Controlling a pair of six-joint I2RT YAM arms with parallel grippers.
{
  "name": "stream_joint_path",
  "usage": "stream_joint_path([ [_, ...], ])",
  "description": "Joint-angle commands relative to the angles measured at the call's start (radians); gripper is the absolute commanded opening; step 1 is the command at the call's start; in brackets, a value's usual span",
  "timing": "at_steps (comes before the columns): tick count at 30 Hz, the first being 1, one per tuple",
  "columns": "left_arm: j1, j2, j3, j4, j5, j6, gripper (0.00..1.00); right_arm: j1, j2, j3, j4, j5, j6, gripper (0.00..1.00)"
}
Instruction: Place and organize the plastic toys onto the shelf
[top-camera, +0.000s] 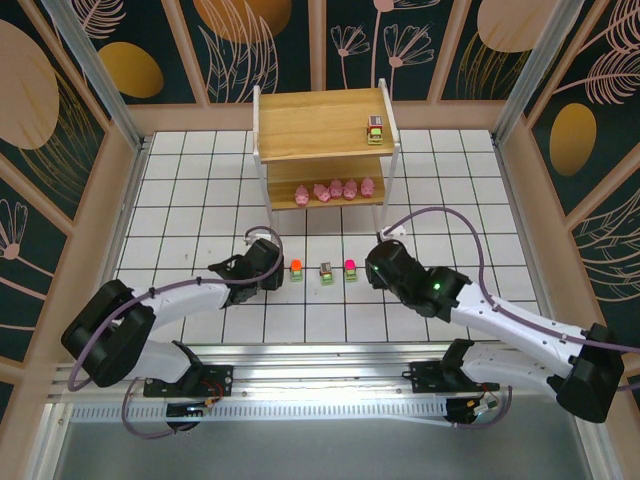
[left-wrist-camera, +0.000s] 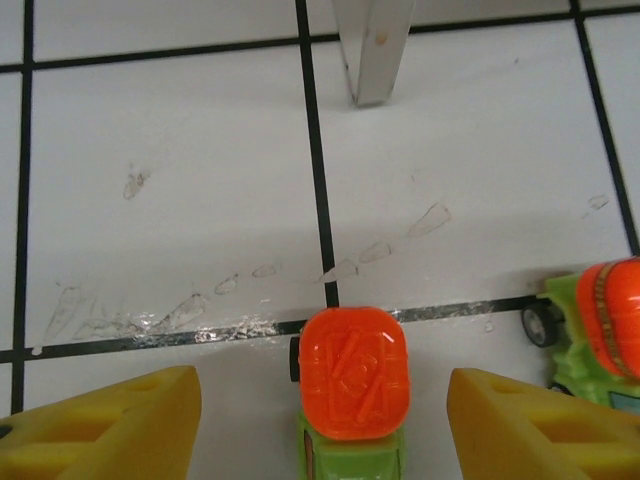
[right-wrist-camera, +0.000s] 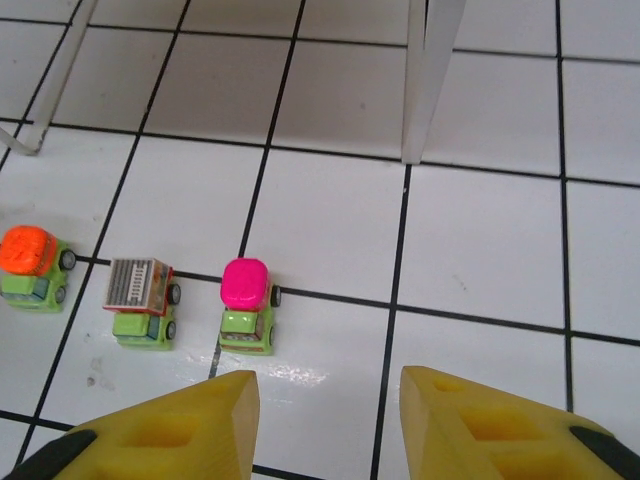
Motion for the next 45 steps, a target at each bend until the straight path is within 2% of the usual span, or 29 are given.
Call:
stream_joint_path([
  [1,0.009,0.017,0.016,-0.030,0.009,0.007,0.65,-0.023,-0.011,-0.042,0.089,-0.046,0.032,0.42],
  [12,0.008,0.045,0.009,-0.014,0.028,0.023,0.60,-0.082,-0.011,-0.115,0.150,-0.097,0.013,0.40],
  [34,-0.027,0.094,0.016,0.005,0.026,0.007,0.49,-0.104,-0.007,-0.130,0.178,-0.111,-0.003,0.38],
  [45,-0.040,0.100,0.034,-0.004,-0.005,-0.005,0.37,-0.104,-0.011,-0.137,0.187,-0.117,-0.005,0.32],
])
